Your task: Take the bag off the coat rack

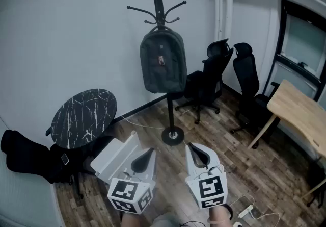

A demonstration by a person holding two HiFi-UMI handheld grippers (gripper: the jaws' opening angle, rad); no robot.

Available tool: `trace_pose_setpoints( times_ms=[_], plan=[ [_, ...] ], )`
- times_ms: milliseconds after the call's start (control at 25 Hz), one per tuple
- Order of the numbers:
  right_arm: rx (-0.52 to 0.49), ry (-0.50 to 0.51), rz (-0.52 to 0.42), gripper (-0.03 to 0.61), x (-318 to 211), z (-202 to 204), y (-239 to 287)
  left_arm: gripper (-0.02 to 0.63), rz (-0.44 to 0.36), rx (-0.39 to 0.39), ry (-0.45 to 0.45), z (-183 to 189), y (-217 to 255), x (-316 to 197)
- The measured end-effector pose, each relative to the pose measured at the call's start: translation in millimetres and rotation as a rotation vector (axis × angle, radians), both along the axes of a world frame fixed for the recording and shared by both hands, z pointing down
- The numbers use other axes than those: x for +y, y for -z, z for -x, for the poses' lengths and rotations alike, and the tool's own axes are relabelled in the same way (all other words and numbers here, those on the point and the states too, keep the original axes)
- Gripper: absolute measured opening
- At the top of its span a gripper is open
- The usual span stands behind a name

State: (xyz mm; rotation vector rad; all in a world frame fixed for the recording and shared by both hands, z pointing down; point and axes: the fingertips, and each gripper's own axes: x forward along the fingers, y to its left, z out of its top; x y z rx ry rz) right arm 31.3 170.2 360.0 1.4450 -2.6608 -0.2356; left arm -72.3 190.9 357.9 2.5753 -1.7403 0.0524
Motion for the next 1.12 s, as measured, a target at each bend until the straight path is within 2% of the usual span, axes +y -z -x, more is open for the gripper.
trace_pose_setpoints(
  times_ms=[120, 320, 520, 680, 840, 1000, 1120],
  plan=[
    [-0.046, 0.014, -0.030, 0.000, -15, 9, 5, 0.011, -0.005, 0.004, -0.004, 8, -1, -18],
    [-0.130, 0.026, 0.002, 0.001, -42, 15, 7, 0.009, -0.009, 0.019, -0.006, 23, -2, -52],
    [-0.147, 0.020, 0.024, 0.002, -69, 24, 10, 0.011, -0.021, 0.031, -0.027, 38, 4, -84],
    [-0.148, -0.022, 0.057, 0.002, -90, 31, 8, 0.011, -0.029, 0.050, -0.044, 52, 5, -108],
    [-0.126, -0.036, 0.036, 0.002, -108, 42, 3, 0.011, -0.028, 0.059, -0.066, 63, 5, -132],
    [-0.135, -0.037, 0.005, 0.002, -119, 49, 10, 0.011, -0.022, 0.066, -0.104, 60, 6, -149],
    [-0.126, -0.077, -0.027, 0.002, -130, 48, 12, 0.010, -0.010, 0.056, -0.136, 55, 3, -161]
  ],
)
